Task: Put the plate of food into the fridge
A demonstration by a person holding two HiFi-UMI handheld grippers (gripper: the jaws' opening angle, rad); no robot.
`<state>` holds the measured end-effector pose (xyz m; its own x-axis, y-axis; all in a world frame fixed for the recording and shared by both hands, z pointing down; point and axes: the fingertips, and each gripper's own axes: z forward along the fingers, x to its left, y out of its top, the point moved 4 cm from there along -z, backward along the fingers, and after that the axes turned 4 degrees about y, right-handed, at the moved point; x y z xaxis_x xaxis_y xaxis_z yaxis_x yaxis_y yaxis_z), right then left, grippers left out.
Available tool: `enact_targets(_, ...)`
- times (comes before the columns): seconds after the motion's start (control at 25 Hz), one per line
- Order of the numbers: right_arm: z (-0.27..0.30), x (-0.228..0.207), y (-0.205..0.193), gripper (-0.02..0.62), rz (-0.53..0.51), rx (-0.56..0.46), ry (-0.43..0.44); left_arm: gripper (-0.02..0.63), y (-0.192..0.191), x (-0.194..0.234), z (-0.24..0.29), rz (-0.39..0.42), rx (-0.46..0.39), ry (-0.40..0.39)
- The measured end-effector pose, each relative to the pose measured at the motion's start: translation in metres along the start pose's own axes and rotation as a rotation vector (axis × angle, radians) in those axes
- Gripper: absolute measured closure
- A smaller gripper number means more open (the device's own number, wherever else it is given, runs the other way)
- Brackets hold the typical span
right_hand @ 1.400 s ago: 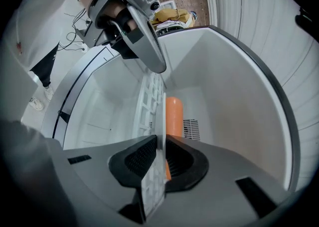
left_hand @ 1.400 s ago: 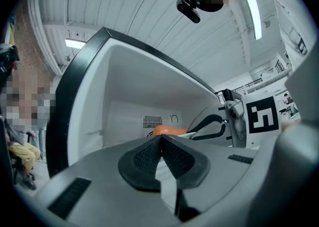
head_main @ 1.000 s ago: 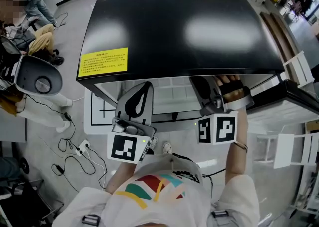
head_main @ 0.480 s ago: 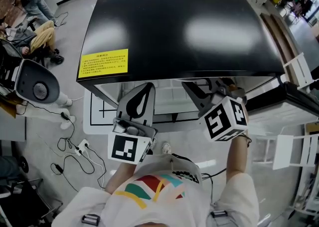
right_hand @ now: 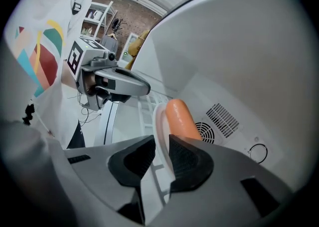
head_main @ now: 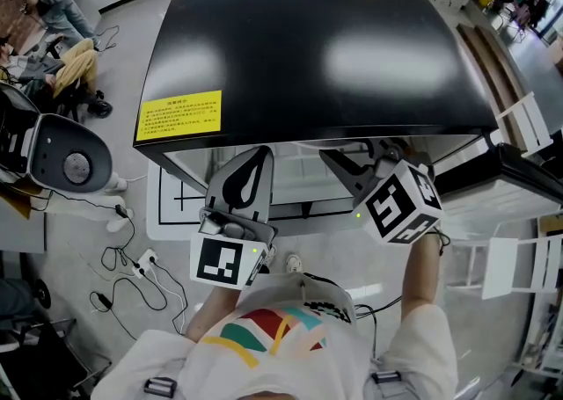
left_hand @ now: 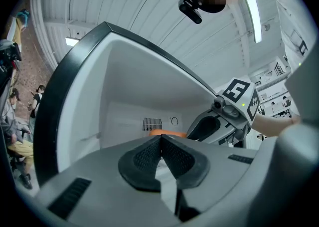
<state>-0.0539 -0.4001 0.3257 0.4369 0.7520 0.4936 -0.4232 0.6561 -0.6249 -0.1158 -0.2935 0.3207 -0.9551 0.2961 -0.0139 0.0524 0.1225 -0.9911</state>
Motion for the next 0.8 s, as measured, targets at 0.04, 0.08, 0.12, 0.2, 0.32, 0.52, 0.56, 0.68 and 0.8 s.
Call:
enact_targets(0.04,0.000,0.000,0.000,0.537,0.007,-0.001,0.009,0.598,0.000,0.000,0.000,0.000,-0.001,-0.001)
enact_targets(0.08,-0.001,0.000,-0.001,0.534,0.018,-0.004,0.019,0.598,0.000,-0.001,0.000,0.001,0.000,-0.002)
enact_targets(0.12,-0.001,0.001,-0.001,0.532,0.029,-0.008,0.030,0.598,0.001,-0.001,0.001,0.000,0.000,-0.003)
enact_targets(0.2,-0.001,0.002,0.000,0.529,0.054,-0.026,0.058,0.598,0.001,-0.001,0.001,0.000,-0.001,-0.007)
enact_targets(0.32,-0.004,0.003,0.004,0.503,0.117,-0.092,0.098,0.598,0.000,-0.003,0.001,-0.002,-0.001,-0.013)
enact_targets(0.52,-0.020,-0.002,0.017,0.503,0.179,-0.213,0.073,0.598,0.003,-0.006,0.001,-0.001,-0.004,-0.022)
enact_targets(0.56,-0.023,-0.003,0.020,0.503,0.170,-0.227,0.060,0.598,0.004,-0.006,0.000,-0.002,-0.006,-0.022)
enact_targets(0.68,-0.032,-0.008,0.027,0.505,0.144,-0.293,-0.002,0.598,0.006,-0.006,-0.001,0.007,-0.011,-0.025)
enact_targets(0.8,-0.044,-0.011,0.032,0.503,0.178,-0.404,-0.101,0.598,0.009,-0.007,-0.002,0.011,-0.017,-0.029)
